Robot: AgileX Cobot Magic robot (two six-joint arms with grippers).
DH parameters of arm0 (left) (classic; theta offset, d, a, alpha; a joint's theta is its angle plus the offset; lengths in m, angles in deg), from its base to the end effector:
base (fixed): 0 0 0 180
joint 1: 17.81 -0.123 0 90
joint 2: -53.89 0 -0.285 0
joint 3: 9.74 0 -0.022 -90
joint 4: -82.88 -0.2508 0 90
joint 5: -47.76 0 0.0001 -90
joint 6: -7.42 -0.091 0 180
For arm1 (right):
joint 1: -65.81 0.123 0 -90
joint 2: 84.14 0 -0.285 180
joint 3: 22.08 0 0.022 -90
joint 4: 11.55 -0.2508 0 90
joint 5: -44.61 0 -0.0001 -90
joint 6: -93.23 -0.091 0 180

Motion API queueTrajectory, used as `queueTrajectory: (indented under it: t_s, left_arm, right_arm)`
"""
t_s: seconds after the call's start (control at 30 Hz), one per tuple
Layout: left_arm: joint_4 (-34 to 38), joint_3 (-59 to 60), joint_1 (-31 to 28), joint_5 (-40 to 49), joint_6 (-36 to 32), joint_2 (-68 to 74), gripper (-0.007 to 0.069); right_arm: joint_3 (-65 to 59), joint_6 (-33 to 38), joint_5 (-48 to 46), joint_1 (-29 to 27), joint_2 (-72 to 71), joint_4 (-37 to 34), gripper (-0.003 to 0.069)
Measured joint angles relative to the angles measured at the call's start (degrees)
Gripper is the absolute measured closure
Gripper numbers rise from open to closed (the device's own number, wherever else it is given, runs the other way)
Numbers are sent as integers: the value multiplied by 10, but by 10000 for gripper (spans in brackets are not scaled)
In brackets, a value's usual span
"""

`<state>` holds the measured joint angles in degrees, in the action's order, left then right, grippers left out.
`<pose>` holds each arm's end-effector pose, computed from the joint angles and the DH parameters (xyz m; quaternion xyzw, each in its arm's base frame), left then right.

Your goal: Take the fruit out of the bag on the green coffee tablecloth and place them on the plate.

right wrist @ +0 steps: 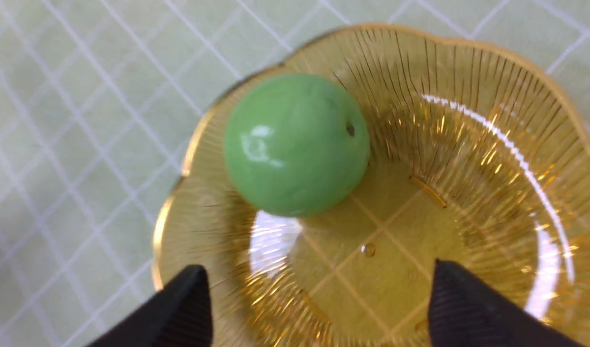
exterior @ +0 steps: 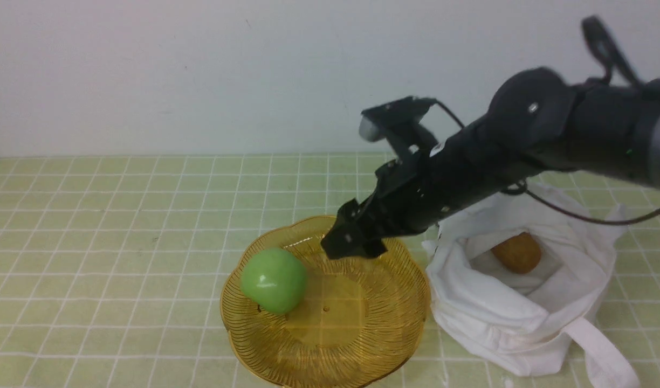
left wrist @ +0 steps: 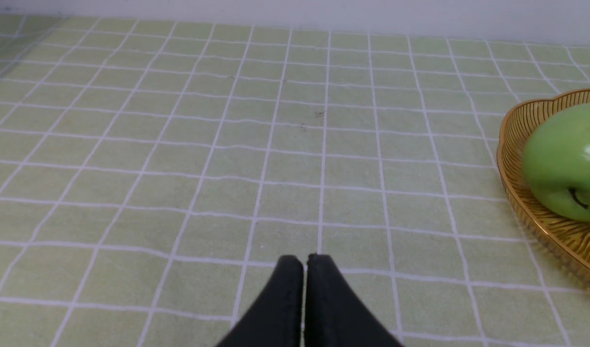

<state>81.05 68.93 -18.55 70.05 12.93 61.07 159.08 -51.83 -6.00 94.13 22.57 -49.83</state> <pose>0.0522 0.0018 0.1703 -0.0357 0.8089 -0.0109 0.5868 0.3052 0.2140 0.2812 -0.3560 0.8664 0.2792 0.2116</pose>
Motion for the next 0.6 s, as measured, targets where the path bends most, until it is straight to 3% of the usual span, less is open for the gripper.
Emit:
queueTrajectory:
  t_s: [0.03, 0.07, 0.13, 0.17, 0.2, 0.27, 0.4, 0.6]
  left_arm:
    - [0, 0, 0, 0, 0, 0, 632]
    - [0, 0, 0, 0, 0, 0, 632]
    - [0, 0, 0, 0, 0, 0, 632]
    - [0, 0, 0, 0, 0, 0, 632]
    - [0, 0, 0, 0, 0, 0, 632]
    - [0, 0, 0, 0, 0, 0, 632]
    - [0, 0, 0, 0, 0, 0, 632]
    - [0, 0, 0, 0, 0, 0, 632]
  right_arm:
    - [14, -17, -36, -11, -16, 13, 227]
    - [17, -24, -48, -14, -23, 15, 237]
    - [41, -56, -117, -32, -58, 48, 363]
    - [41, -59, -123, -34, -62, 51, 374]
    - [47, -77, -168, -46, -92, 78, 473]
    - [44, -97, -195, -57, -127, 108, 578]
    - [17, -139, -203, -61, -198, 161, 659]
    - [-70, -202, -209, -62, -346, 220, 671]
